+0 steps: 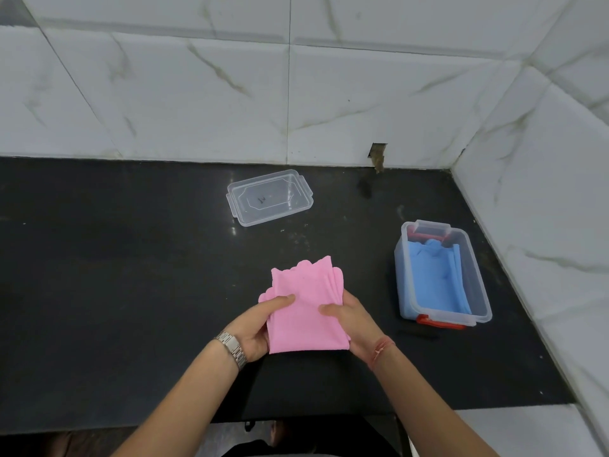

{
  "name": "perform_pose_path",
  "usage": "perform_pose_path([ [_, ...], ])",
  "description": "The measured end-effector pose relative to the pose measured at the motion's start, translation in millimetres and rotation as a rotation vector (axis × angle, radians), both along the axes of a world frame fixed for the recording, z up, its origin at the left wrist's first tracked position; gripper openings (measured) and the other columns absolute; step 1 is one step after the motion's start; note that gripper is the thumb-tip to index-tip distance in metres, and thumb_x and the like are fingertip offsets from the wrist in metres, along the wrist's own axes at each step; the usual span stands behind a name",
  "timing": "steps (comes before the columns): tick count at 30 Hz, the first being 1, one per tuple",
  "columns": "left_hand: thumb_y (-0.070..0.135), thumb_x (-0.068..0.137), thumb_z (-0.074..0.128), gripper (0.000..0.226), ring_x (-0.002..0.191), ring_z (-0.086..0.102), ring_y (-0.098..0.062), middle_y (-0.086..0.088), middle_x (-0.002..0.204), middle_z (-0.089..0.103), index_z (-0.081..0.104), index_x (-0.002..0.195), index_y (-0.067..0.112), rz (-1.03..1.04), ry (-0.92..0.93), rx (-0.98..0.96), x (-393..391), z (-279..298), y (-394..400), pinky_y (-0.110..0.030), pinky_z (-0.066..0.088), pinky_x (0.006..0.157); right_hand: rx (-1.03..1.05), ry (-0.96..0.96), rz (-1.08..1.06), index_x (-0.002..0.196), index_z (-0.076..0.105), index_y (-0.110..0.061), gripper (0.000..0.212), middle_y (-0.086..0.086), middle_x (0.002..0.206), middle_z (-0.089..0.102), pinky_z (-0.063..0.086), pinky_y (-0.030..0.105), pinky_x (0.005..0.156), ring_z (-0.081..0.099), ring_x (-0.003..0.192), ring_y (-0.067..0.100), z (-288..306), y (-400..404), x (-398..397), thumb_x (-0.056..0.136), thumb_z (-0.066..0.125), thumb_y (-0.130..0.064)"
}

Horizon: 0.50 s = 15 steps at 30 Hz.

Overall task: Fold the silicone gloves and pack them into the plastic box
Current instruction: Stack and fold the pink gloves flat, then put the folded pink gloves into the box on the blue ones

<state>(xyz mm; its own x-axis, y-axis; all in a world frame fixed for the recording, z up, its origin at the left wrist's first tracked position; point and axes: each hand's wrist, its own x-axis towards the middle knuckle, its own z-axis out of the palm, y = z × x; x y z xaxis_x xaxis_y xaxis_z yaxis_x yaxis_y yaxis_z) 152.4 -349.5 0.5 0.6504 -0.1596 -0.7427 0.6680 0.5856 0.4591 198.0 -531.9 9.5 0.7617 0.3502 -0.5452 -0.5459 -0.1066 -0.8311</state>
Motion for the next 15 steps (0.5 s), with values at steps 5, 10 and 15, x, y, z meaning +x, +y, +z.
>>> perform_pose_path([
  [5, 0.008, 0.083, 0.069, 0.038, 0.105, 0.066, -0.035, -0.02, 0.114, 0.068, 0.062, 0.119, 0.004, -0.003, -0.008, 0.034, -1, -5, -17, -0.049, 0.053, 0.089, -0.085, -0.068, 0.005, 0.109, 0.06, -0.035, 0.034, -0.002, 0.112, 0.067, 0.054, 0.033, 0.079, 0.063, 0.104, 0.017, -4, -8, -1, 0.092, 0.054, -0.005],
  [10, 0.003, 0.084, 0.068, 0.037, 0.102, 0.065, -0.037, -0.022, 0.111, 0.069, 0.06, 0.12, 0.0, 0.06, 0.025, 0.169, -4, -11, -34, -0.051, 0.053, 0.087, -0.171, -0.061, -0.059, 0.095, 0.062, -0.034, 0.019, -0.007, 0.101, 0.067, 0.049, 0.024, 0.068, 0.063, 0.095, 0.013, -24, -15, -3, 0.096, 0.057, -0.016],
  [15, 0.013, 0.086, 0.069, 0.035, 0.101, 0.067, -0.034, -0.019, 0.11, 0.07, 0.06, 0.118, 0.001, 0.112, 0.001, 0.279, -8, -8, -53, -0.044, 0.056, 0.079, -0.394, -0.238, 0.057, 0.116, 0.059, -0.023, 0.02, -0.005, 0.102, 0.061, 0.046, 0.028, 0.08, 0.06, 0.101, 0.018, -33, -15, 6, 0.098, 0.05, -0.02],
])
